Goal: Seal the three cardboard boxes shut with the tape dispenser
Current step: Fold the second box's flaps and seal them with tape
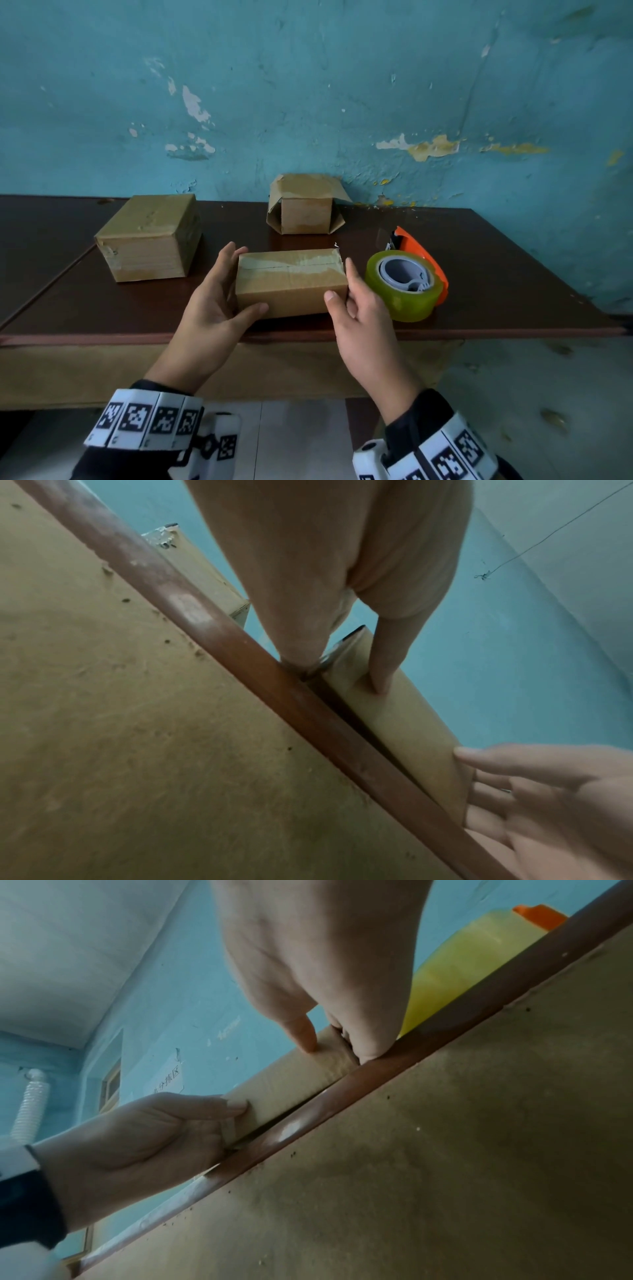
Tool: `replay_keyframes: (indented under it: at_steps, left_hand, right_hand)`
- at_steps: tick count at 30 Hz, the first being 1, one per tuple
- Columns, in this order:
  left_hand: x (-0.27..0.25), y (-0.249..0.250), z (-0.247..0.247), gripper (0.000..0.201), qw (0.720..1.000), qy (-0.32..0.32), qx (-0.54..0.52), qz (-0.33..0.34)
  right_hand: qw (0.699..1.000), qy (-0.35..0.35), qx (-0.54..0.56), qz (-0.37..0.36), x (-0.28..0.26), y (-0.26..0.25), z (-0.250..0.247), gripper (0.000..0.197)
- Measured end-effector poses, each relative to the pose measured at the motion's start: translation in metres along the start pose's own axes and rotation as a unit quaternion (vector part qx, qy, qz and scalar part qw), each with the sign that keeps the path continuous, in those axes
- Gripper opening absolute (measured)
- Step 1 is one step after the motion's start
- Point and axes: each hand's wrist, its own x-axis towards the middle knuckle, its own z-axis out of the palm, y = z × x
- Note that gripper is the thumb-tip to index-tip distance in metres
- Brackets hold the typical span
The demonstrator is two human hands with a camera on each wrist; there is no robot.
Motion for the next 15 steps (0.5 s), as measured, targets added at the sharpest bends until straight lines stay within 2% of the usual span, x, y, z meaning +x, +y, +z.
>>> replay_keyframes:
  at_steps: [3, 5, 7, 11, 15]
  left_hand:
    - [-0.001, 0.004, 0.0, 0.081, 0.999, 0.026, -0.025, 0.022]
    - [-0.001, 0.005, 0.0, 0.06, 0.995, 0.066, 0.046, 0.052]
    - [-0.001, 0.004, -0.001, 0.05, 0.985, 0.117, 0.113, 0.06]
    - [-0.003, 0.002, 0.005, 0.053, 0.946, 0.176, 0.258, 0.09]
    - [-0.009, 0.004, 0.021, 0.058, 0.911, 0.188, 0.35, 0.111]
  right_hand:
    - [0.999, 0.021, 0.013, -0.02, -0.001, 0.0, 0.0, 0.07]
    - [0.999, 0.022, 0.0, -0.028, -0.002, -0.001, 0.001, 0.071]
    - [0.999, 0.009, -0.022, -0.04, -0.005, 0.0, 0.004, 0.071]
    - [0.999, -0.033, -0.001, -0.039, -0.008, -0.002, 0.011, 0.064]
    - [0.993, -0.098, 0.058, 0.009, -0.01, -0.017, 0.019, 0.062]
